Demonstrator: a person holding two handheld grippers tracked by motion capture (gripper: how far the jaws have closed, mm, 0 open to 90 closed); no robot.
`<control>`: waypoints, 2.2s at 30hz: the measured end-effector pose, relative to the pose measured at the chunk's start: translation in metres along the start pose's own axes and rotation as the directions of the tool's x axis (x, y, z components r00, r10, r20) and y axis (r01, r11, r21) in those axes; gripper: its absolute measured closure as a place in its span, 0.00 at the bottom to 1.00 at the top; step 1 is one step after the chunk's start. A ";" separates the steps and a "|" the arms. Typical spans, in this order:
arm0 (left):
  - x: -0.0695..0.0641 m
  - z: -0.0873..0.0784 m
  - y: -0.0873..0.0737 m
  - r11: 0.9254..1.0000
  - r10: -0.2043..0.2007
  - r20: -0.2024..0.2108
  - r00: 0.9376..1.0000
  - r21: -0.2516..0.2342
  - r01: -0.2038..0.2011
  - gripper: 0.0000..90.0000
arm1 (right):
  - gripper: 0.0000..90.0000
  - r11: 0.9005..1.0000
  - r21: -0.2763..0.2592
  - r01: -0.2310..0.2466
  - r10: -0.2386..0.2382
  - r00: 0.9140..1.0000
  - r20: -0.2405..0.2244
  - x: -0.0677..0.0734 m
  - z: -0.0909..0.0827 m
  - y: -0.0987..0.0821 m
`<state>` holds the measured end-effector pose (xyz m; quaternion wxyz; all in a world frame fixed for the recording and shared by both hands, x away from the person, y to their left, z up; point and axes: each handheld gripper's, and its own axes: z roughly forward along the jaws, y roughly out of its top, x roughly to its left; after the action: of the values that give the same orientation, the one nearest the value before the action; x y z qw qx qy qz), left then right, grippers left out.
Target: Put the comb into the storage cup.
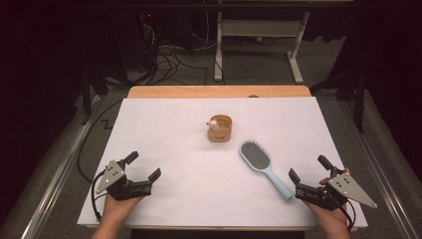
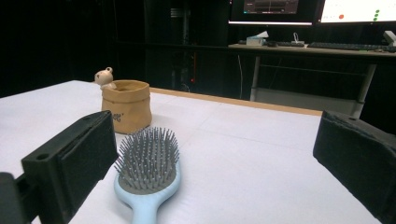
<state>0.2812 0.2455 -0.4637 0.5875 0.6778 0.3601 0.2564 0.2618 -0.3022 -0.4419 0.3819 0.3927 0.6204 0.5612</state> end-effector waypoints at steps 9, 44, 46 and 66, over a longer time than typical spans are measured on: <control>-0.001 0.002 -0.001 1.000 -0.004 0.002 1.000 0.006 0.004 0.02 | 0.00 1.000 -0.007 -0.005 0.005 1.000 0.009 -0.002 -0.002 0.000; 0.003 0.007 0.000 0.999 0.013 0.003 1.000 0.037 -0.013 0.06 | 0.00 0.956 0.292 0.005 -0.007 1.000 0.003 -0.008 0.014 -0.001; 0.003 0.008 0.000 0.999 0.020 0.003 1.000 0.038 -0.020 0.06 | 0.00 0.952 0.305 0.012 -0.011 1.000 -0.005 -0.008 0.015 -0.001; 0.003 0.013 0.000 0.999 0.005 0.038 0.999 0.053 -0.008 0.01 | 0.00 0.823 0.557 0.111 -0.053 0.991 -0.120 0.009 0.037 -0.002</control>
<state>0.2928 0.2397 -0.4663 0.5749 0.6992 0.3535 0.2357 0.2921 -0.2791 -0.4469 0.2420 0.4324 0.7925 0.3556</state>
